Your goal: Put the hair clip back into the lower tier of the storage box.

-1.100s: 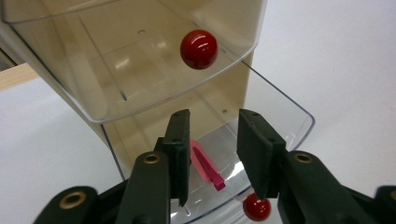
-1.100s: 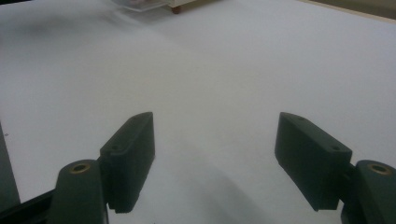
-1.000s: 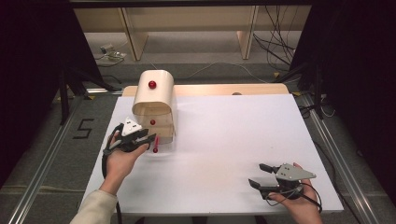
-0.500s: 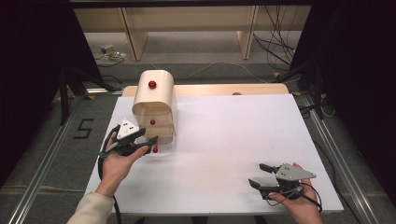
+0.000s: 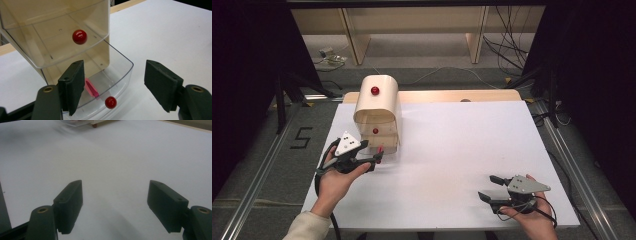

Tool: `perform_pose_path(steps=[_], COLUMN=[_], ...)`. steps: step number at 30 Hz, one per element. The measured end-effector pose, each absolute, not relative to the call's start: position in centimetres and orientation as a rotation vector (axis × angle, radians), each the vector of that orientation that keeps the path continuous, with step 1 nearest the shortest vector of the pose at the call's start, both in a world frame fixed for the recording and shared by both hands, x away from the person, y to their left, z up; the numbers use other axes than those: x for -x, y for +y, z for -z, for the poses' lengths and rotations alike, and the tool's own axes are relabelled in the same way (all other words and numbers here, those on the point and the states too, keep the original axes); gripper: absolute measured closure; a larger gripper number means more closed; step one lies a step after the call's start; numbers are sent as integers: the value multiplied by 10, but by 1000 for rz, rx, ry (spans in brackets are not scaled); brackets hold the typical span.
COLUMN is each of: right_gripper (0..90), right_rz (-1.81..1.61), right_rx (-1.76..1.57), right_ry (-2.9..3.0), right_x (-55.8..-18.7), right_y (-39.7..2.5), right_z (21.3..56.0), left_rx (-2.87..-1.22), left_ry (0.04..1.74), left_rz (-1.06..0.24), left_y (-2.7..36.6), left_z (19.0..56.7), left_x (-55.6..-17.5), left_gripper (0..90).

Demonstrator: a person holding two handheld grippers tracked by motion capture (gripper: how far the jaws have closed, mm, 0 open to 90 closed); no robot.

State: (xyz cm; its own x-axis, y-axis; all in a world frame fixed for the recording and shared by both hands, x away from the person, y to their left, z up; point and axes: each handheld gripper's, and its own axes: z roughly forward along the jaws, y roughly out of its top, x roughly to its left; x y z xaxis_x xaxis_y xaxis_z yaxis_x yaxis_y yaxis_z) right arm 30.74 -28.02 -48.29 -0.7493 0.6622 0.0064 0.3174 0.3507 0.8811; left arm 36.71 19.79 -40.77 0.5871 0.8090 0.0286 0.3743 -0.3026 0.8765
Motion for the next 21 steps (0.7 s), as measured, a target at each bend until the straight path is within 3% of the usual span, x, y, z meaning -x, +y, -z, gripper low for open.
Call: perform_pose_path(steps=[21], right_gripper=[295], right_rz=[-1348], right_rx=[-855], right_ry=[2276], right_x=[-307], right_y=[-280], right_z=[483], left_rx=[-1911], left_ry=[818], left_rz=[-549], left_y=[196], left_z=[436], left_x=[-319], left_gripper=[347])
